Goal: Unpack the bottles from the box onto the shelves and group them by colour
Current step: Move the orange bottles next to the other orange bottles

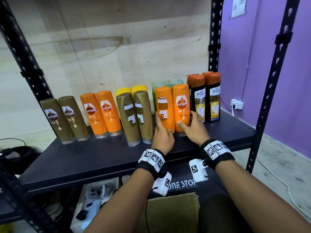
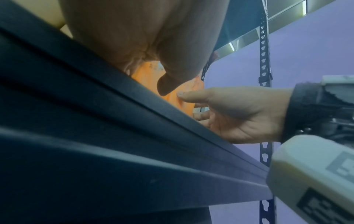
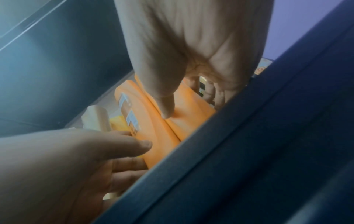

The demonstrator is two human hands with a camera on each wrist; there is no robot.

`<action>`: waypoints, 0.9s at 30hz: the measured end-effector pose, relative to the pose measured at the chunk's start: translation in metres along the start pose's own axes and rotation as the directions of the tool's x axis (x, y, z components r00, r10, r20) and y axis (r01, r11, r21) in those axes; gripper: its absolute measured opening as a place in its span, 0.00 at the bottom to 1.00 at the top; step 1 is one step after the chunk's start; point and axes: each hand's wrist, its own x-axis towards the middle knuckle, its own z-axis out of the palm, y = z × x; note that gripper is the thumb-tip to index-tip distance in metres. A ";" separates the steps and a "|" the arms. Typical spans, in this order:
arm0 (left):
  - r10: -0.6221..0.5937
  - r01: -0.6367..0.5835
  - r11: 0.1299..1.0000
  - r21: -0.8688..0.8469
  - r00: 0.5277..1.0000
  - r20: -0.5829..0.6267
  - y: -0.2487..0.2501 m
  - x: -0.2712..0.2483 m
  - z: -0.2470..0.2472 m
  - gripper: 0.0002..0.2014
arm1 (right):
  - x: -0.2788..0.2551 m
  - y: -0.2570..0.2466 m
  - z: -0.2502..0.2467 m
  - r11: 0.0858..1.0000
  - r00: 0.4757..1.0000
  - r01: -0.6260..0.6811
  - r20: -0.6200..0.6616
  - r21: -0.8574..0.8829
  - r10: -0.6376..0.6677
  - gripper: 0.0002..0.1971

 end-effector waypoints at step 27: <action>0.073 -0.073 0.997 -0.002 0.997 -0.008 -0.018 -0.045 -0.024 0.44 | -0.050 0.001 -0.038 0.999 0.997 0.031 0.070 -0.028 -0.029 0.35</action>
